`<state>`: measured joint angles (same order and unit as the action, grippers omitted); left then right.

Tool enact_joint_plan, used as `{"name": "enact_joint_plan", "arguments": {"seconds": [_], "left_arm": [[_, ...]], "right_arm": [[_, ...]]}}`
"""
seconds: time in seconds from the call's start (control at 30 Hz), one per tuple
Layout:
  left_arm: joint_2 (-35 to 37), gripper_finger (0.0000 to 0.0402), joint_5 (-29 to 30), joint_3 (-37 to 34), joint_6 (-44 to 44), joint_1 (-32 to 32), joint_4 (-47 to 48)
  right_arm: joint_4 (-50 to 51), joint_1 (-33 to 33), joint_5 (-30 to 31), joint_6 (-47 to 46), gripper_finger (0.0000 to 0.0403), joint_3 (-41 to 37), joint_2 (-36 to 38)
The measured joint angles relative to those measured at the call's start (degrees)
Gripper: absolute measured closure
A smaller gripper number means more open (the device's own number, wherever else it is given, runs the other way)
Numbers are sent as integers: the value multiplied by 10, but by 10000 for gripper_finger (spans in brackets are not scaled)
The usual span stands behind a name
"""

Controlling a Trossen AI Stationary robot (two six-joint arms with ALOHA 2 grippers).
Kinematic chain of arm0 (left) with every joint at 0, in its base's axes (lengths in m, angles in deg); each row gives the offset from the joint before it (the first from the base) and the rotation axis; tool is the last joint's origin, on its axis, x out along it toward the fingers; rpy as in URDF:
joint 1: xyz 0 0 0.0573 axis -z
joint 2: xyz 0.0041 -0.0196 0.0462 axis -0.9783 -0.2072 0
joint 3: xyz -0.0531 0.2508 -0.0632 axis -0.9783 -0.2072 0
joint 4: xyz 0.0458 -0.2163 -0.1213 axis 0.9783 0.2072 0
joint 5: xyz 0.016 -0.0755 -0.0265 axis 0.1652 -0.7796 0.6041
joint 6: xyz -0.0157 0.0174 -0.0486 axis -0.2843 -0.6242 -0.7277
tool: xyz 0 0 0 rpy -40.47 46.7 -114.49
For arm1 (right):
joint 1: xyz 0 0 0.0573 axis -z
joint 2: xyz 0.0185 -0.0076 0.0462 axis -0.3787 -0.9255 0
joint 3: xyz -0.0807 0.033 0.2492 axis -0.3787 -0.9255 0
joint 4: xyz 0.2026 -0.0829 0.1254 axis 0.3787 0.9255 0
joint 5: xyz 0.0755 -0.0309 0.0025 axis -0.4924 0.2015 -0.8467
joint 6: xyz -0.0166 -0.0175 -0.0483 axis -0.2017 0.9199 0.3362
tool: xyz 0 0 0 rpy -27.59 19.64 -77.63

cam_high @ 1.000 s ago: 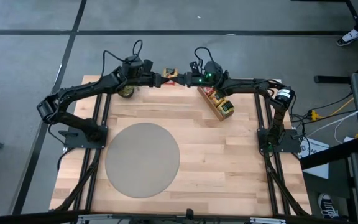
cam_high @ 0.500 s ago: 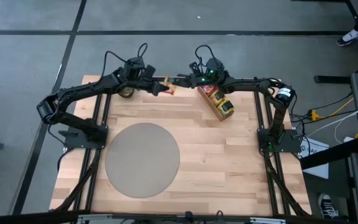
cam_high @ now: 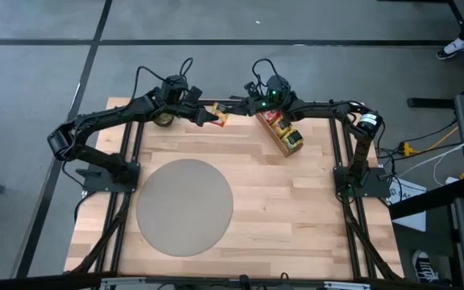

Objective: Pick & Place Tea
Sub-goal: Put the orange tea bag into the middle section of the wooden organizer

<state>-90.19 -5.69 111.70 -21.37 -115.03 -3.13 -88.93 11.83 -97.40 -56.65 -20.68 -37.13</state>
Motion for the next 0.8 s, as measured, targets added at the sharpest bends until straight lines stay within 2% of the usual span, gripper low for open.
{"name": "enact_joint_plan", "arguments": {"seconds": [0.23,0.8], "left_arm": [[0,396,0,0,-1,0,4],[0,331,1,0,33,0,5]], "right_arm": [[0,0,0,0,394,0,0],[4,10,-53,-56,399,0,0]]}}
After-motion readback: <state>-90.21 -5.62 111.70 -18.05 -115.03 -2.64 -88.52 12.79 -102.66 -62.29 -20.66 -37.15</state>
